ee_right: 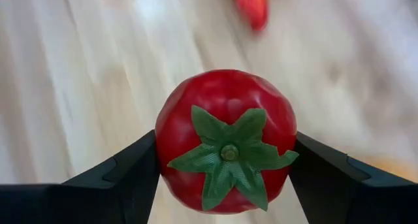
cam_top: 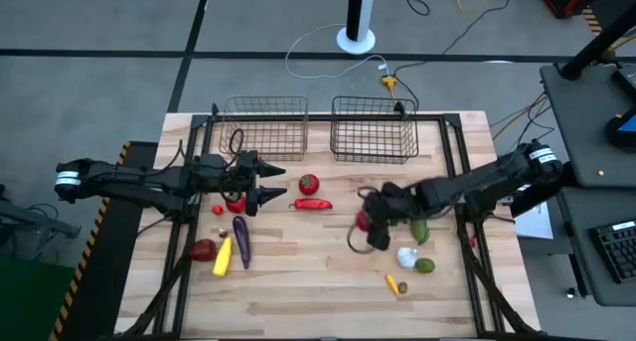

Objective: Sort produce into baskets
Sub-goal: Put the right large red tomato into the right wire basket

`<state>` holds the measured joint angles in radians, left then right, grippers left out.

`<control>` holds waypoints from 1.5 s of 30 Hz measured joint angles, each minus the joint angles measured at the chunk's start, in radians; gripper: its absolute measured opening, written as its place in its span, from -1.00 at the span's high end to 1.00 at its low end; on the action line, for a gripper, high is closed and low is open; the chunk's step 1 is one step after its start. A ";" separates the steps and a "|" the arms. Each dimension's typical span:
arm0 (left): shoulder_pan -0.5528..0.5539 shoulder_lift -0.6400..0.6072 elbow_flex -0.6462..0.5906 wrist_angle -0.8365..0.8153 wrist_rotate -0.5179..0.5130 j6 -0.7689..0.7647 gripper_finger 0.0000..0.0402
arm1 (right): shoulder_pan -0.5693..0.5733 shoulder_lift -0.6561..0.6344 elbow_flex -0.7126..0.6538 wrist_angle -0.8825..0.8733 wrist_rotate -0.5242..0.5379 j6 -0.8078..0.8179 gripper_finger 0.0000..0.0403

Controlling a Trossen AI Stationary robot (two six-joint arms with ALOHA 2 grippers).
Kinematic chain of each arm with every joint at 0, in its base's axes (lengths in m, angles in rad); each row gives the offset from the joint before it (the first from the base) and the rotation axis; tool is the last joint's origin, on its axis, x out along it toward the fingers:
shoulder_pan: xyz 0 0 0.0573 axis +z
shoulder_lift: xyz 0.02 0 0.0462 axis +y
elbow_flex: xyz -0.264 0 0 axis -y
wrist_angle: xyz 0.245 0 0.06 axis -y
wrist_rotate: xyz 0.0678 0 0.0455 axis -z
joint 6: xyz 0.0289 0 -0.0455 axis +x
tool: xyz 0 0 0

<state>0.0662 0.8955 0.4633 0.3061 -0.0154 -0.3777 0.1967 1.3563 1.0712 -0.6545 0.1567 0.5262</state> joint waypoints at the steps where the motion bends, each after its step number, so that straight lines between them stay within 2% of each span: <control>1: 0.000 0.000 0.000 0.000 0.000 -0.003 -0.56 | -0.024 0.000 0.037 0.001 0.000 -0.028 -0.39; 10: 0.000 0.000 0.000 0.000 0.000 -0.028 -0.56 | -0.330 0.012 0.326 -0.096 0.006 -0.187 -0.40; 18: 0.000 0.000 0.000 0.000 0.000 -0.028 -0.56 | -0.669 0.037 0.371 -0.127 0.019 -0.183 -0.40; 22: 0.000 0.000 0.000 0.000 -0.001 -0.028 -0.56 | -0.795 0.099 0.369 -0.162 -0.026 -0.176 -0.40; 28: 0.000 0.000 0.000 0.000 -0.002 -0.026 -0.56 | -0.840 0.237 0.387 -0.193 -0.053 -0.224 -0.41; 34: 0.000 0.000 0.000 0.000 -0.002 -0.025 -0.56 | -0.842 0.345 0.429 -0.249 -0.055 -0.367 -0.41; 39: 0.000 0.000 0.000 0.000 -0.002 -0.025 -0.56 | -0.855 0.395 0.435 -0.295 -0.052 -0.456 -0.41; 45: 0.000 0.000 0.000 0.000 -0.003 -0.024 -0.56 | -0.883 0.426 0.433 -0.283 -0.052 -0.465 -0.41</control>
<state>0.0662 0.8955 0.4633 0.3061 -0.0181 -0.4019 -0.6862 1.7820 1.5040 -0.9377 0.1047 0.0615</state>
